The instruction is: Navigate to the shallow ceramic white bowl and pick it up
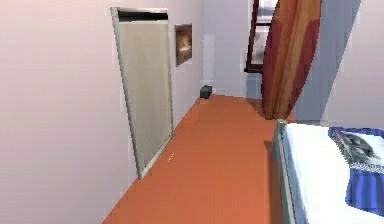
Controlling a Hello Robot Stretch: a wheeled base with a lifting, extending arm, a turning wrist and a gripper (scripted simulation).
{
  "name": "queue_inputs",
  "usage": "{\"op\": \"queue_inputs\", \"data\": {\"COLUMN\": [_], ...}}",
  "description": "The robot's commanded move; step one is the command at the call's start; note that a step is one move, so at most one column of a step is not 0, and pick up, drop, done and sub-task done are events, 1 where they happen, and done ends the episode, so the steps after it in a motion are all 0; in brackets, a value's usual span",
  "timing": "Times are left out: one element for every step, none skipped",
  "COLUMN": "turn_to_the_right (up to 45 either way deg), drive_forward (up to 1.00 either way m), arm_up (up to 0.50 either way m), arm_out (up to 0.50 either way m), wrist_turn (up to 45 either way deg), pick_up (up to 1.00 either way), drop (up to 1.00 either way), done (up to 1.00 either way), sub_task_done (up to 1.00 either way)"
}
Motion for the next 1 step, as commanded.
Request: {"op": "queue_inputs", "data": {"turn_to_the_right": [-45.0], "drive_forward": [0.00], "arm_up": [0.00], "arm_out": [0.00], "wrist_turn": [0.0], "pick_up": [0.00], "drop": [0.00], "done": [0.00], "sub_task_done": [0.00]}}
